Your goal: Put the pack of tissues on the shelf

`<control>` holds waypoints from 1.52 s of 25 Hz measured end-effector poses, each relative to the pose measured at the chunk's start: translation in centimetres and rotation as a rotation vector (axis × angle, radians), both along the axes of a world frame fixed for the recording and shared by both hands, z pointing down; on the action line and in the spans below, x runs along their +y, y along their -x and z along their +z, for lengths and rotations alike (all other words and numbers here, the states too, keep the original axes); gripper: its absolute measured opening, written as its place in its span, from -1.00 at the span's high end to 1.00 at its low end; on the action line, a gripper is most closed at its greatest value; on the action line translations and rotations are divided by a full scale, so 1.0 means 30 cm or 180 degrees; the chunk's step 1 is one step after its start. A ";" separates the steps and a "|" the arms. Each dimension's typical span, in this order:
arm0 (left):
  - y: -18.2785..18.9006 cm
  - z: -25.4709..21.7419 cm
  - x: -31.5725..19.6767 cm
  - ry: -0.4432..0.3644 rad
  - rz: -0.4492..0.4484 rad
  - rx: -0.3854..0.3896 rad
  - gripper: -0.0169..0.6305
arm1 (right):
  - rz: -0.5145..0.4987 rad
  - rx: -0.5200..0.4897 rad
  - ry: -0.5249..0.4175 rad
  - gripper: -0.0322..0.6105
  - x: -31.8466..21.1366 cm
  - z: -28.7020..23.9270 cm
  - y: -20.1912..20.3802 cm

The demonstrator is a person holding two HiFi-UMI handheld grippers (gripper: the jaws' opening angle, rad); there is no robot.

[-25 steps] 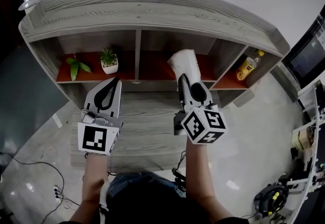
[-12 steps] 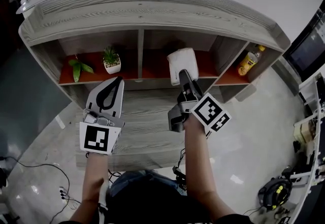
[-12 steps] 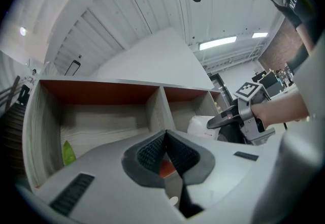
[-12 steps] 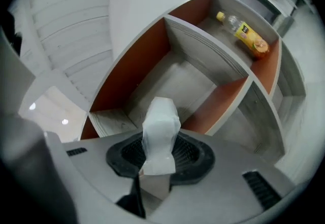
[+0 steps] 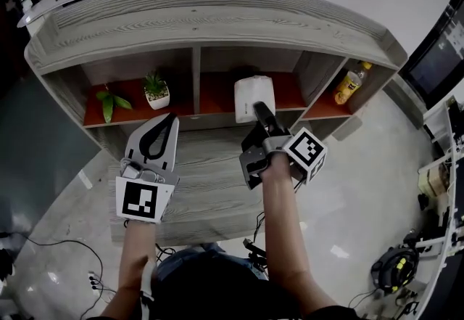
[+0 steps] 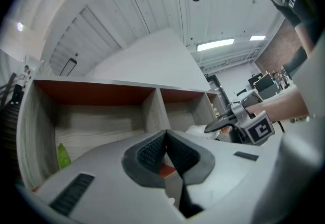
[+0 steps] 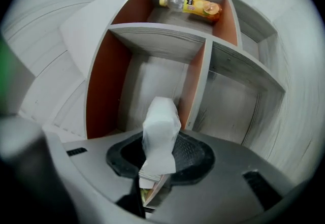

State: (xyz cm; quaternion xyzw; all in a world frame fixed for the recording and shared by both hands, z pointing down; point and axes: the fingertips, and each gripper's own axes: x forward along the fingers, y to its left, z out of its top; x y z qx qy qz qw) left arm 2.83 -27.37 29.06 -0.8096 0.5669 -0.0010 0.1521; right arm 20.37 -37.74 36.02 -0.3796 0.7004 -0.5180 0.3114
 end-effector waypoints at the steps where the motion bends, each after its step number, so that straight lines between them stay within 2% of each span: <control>1: -0.001 -0.001 0.000 0.0000 0.0005 0.0000 0.91 | -0.0006 -0.0080 0.0078 0.53 0.001 0.011 -0.001; 8: -0.020 -0.011 -0.006 -0.0002 0.0045 -0.0009 0.91 | -0.0002 -0.0668 0.0573 0.56 -0.004 0.049 0.001; 11: -0.028 -0.015 -0.011 -0.0019 0.0065 -0.0023 0.91 | 0.0024 -0.0622 0.0685 0.56 -0.007 0.065 0.001; 15: -0.035 -0.024 -0.015 -0.0039 0.0080 -0.0033 0.91 | 0.0011 -0.0479 0.0663 0.51 -0.014 0.067 0.006; 22: -0.041 -0.029 -0.016 -0.0047 0.0098 -0.0059 0.91 | 0.0148 -0.0528 0.0780 0.18 -0.022 0.103 0.007; 31: -0.032 -0.031 -0.015 -0.0056 0.0092 -0.0061 0.91 | 0.0160 -0.0391 0.0673 0.15 -0.069 0.106 0.002; 33: -0.027 -0.029 -0.014 -0.0036 0.0086 -0.0050 0.91 | 0.0153 -0.0403 0.0588 0.04 -0.060 0.098 -0.006; 38: -0.034 -0.024 -0.016 -0.0039 0.0117 -0.0056 0.91 | 0.0203 -0.0388 0.0367 -0.05 -0.018 0.070 -0.036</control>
